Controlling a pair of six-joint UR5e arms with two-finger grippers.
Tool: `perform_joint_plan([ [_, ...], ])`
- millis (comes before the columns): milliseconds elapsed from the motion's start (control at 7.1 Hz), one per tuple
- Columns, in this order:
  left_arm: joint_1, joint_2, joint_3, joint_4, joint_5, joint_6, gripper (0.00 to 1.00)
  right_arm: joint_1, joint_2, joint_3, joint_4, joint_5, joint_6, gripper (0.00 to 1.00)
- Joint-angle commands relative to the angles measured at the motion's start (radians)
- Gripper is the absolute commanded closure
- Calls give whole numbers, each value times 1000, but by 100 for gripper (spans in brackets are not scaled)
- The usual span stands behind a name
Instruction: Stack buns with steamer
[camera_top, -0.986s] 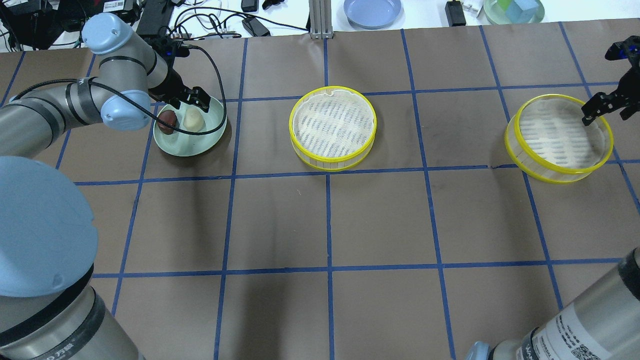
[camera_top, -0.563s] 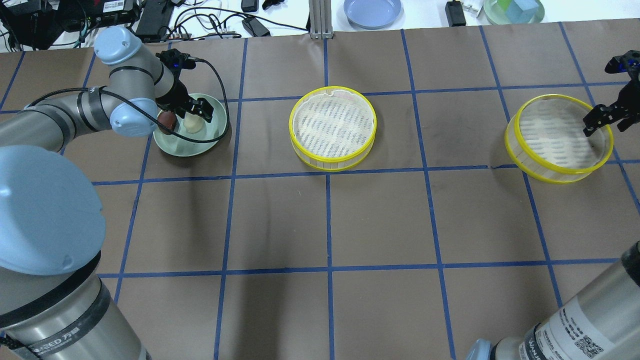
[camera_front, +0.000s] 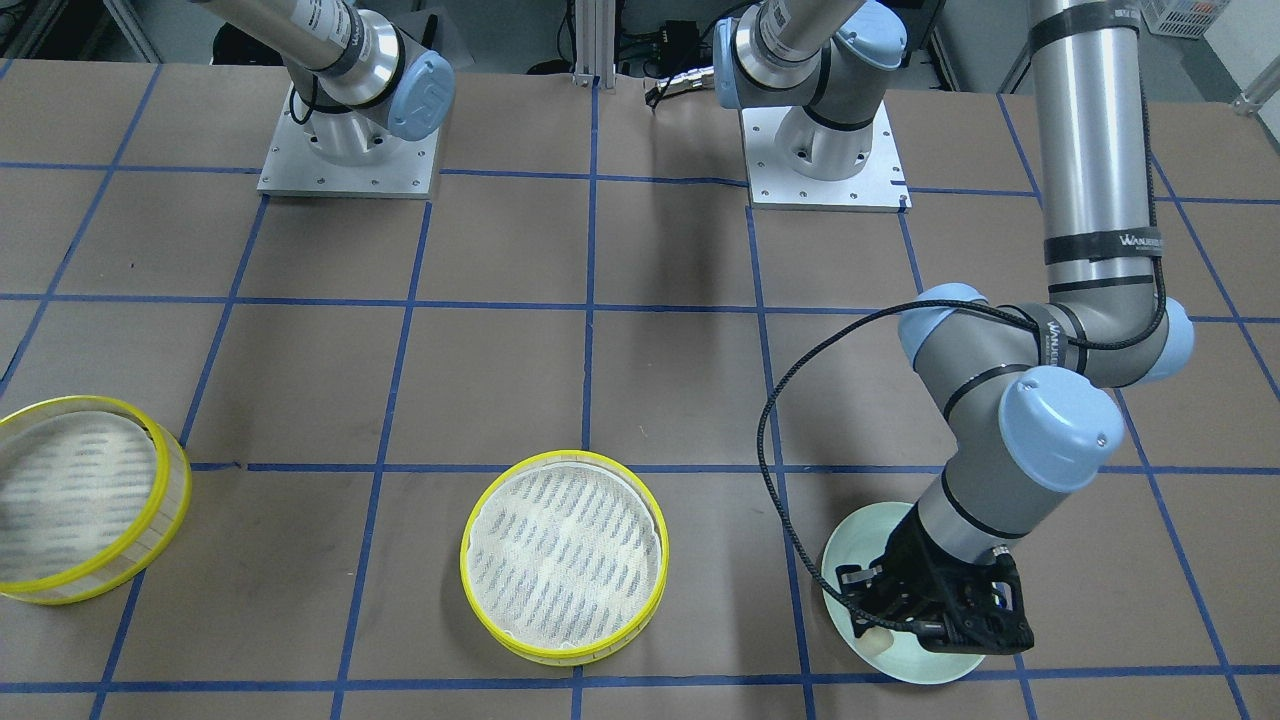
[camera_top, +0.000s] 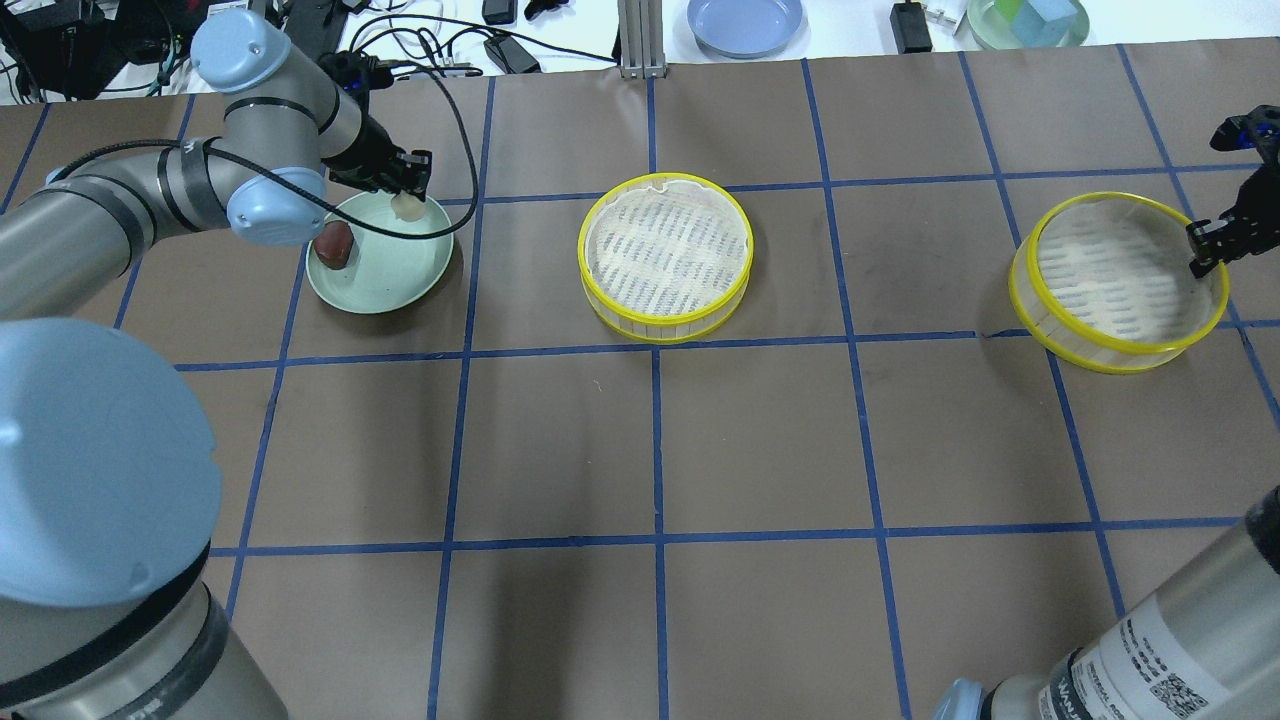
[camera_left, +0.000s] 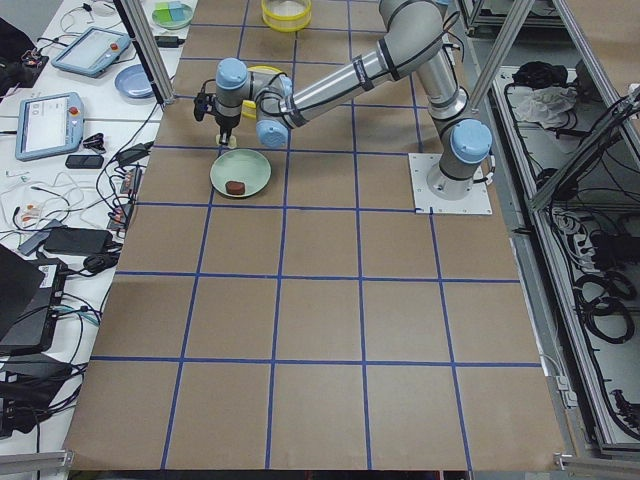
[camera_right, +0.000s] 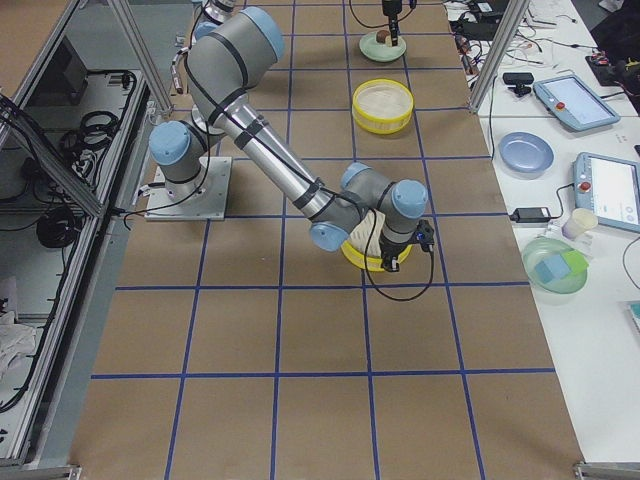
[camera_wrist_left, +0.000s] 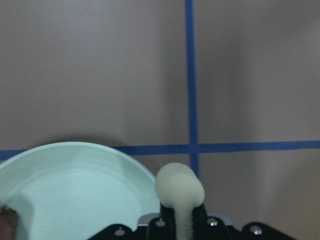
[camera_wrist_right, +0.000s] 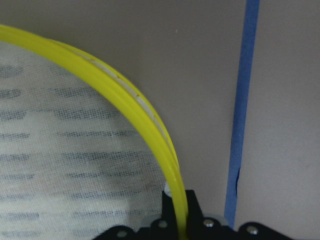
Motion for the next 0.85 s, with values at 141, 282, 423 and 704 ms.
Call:
perform_joint_plan([
  [141,-189,5,11,19,-100,-398,100,69,-152,-2,111,0,44,98],
  [282,-221,-12,5,31,-145,-443,100,114,-217,-2,174,0,112,98],
  [423,-247,-22,3,32,-169,-494,100,170,-278,-2,245,2,195,98],
  [704,-260,-36,-26,30,-168,-497,1,284,-326,-2,270,0,335,98],
])
